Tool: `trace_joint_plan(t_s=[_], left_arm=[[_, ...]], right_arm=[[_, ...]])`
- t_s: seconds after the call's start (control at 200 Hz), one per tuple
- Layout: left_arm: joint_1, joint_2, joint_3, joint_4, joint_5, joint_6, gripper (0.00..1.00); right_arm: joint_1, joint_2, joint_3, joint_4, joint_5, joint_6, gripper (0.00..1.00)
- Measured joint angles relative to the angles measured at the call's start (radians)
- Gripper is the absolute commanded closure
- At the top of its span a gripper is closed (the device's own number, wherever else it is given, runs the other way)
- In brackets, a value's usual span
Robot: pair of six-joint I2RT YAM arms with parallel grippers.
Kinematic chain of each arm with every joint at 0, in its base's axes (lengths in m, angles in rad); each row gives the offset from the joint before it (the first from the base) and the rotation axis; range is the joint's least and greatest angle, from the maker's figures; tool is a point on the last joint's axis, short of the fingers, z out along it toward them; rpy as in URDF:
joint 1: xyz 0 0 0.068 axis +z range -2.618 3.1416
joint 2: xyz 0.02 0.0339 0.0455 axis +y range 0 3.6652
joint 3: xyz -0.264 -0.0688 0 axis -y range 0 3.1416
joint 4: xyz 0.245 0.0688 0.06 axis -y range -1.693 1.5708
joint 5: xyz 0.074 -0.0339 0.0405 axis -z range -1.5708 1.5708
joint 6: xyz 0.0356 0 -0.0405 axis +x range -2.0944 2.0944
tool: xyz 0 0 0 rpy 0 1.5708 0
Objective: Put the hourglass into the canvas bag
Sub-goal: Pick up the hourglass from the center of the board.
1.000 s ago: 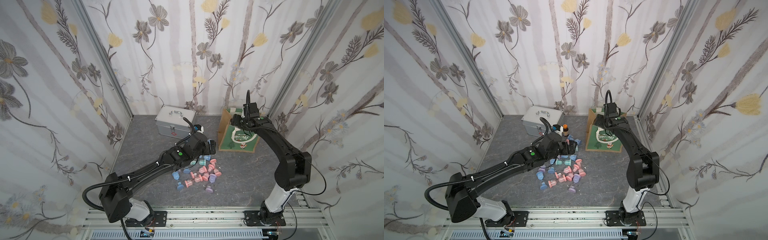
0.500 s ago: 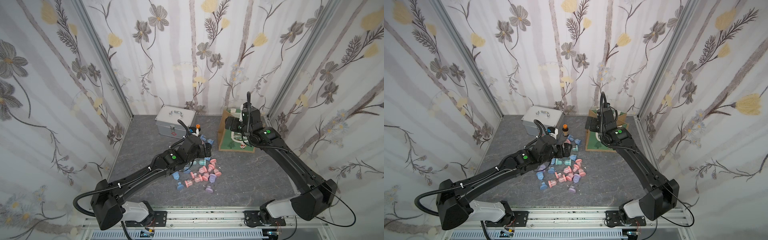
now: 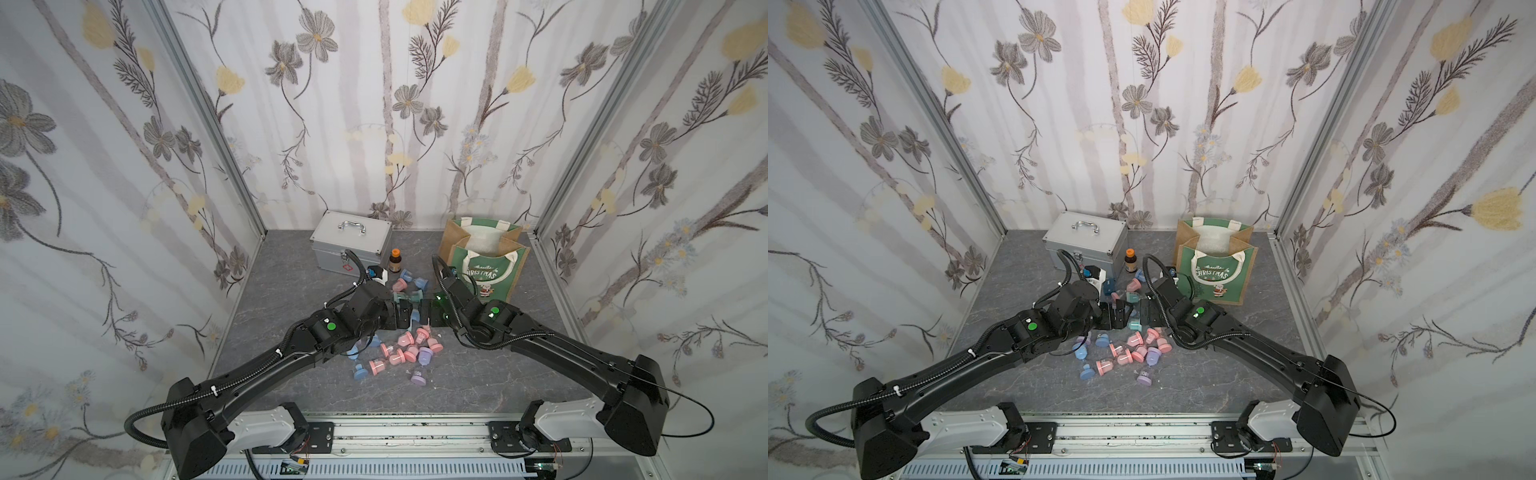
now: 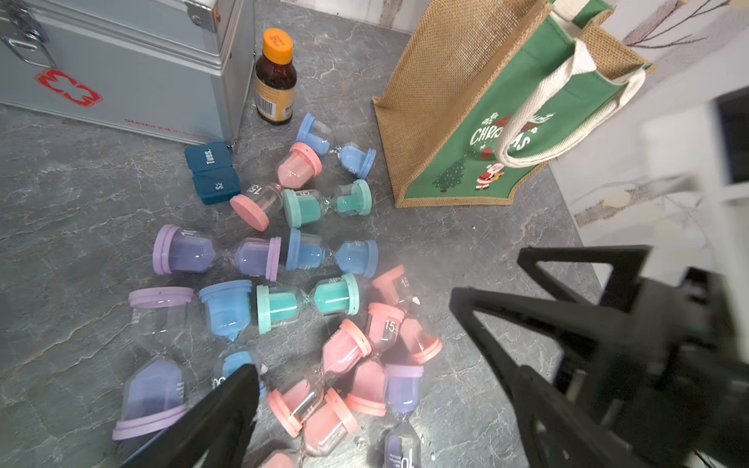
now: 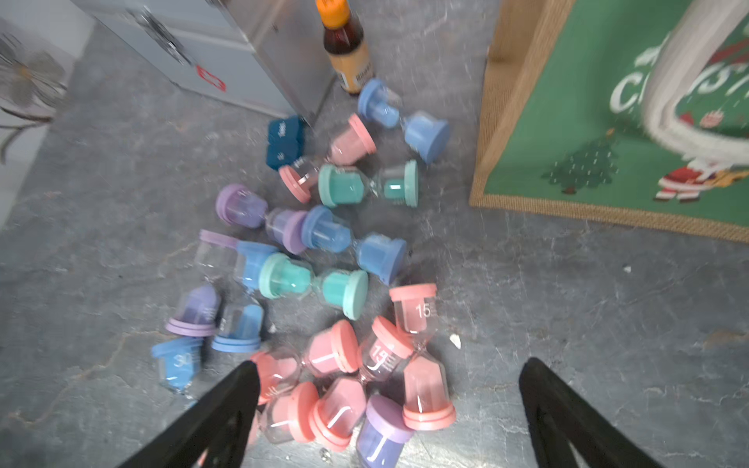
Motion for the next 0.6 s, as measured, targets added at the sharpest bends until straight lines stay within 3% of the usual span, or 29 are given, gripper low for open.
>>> trace_joint_plan(t_s=[0.165, 0.6], left_arm=[[0.000, -0.005, -0.013, -0.036, 0.024, 0.019, 0.00], [0.000, -0.006, -0.040, -0.051, 0.056, 0.026, 0.00]], right_arm=[[0.007, 0.043, -0.113, 0.064, -0.056, 0.026, 0.24], [-0.007, 0.177, -0.169, 0.136, -0.075, 0.055, 0.39]])
